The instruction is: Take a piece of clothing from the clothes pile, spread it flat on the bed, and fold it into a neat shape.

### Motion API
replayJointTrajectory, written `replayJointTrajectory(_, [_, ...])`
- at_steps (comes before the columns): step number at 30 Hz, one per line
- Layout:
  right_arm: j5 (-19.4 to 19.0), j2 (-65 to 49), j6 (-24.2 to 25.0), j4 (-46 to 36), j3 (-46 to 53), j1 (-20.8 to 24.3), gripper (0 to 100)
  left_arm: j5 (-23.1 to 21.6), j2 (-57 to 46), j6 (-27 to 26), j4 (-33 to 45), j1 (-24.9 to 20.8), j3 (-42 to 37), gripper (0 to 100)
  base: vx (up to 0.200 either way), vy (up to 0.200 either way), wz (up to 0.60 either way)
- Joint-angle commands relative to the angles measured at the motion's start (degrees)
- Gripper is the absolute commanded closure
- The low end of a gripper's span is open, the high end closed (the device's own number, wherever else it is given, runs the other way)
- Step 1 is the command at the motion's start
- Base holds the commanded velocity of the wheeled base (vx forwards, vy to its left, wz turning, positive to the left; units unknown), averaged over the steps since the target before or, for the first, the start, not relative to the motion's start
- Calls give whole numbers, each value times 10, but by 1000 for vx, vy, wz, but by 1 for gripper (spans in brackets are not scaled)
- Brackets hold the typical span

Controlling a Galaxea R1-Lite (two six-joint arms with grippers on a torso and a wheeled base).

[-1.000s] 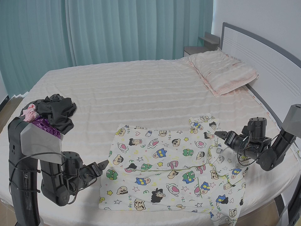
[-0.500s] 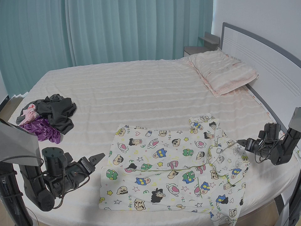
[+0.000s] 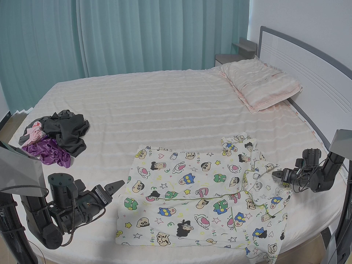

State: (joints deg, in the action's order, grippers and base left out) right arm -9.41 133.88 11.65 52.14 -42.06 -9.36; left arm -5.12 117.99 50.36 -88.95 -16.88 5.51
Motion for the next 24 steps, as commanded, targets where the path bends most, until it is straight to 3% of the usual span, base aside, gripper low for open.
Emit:
replayJointTrajectory(1, [-12, 17, 1, -14, -23, 11, 100, 0, 6, 0, -10, -2, -1, 0, 0, 0, 0])
replayJointTrajectory(14, [19, 14, 5, -23, -72, -43, 100, 2, 21, 6, -10, -10, -1, 0, 0, 0, 0])
replayJointTrajectory(24, [28, 17, 5, -28, -86, -46, 100, 2, 27, 6, -10, -15, -1, 0, 0, 0, 0])
